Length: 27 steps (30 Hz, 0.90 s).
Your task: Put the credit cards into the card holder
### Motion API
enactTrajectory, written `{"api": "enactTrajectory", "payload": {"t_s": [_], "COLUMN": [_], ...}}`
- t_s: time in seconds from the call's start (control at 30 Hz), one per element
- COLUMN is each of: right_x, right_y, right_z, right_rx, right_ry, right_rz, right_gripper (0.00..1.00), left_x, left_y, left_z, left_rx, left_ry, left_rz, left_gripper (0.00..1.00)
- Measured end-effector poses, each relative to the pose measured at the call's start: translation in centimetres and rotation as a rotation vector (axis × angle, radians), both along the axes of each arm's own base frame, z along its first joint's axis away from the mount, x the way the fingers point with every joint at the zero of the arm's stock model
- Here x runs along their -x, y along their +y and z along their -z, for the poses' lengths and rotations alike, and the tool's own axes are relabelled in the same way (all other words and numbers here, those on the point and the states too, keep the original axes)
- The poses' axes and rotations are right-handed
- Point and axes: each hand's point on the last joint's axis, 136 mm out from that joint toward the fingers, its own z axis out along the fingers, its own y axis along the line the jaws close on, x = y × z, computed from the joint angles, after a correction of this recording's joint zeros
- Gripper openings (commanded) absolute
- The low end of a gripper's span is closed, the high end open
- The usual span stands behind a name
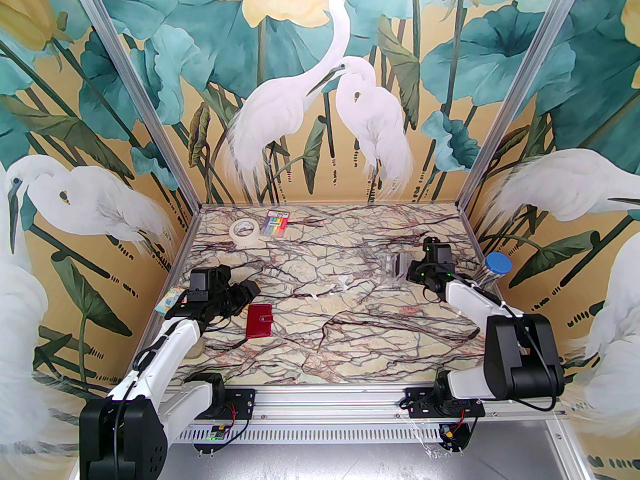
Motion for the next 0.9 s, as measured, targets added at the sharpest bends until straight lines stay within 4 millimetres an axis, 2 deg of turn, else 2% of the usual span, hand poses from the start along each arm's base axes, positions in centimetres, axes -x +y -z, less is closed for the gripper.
{"api": "enactTrajectory", "payload": {"t_s": [0.43, 0.6, 0.9], "right_x": [-1.4, -1.8, -1.8], "right_y": [1.4, 1.5, 1.4], "right_z": [0.2, 0.3, 0.3], "right_rx": [0.014, 0.025, 0.032], "right_ry": [0.034, 0.038, 0.038], "right_rz": [-0.158, -0.172, -0.174], "right_gripper": [0.01, 0.05, 0.05], "left_x": [-0.1, -0.2, -0.3], "left_y": [0.0, 0.0, 0.0], "left_z": [0.6, 0.9, 1.2], "left_rx": [-0.002, -0.004, -0.004], "left_ry": [0.018, 0.027, 0.038], "left_rz": [0.003, 0.005, 0.005], "left_gripper": [0.53, 0.53, 0.54]}}
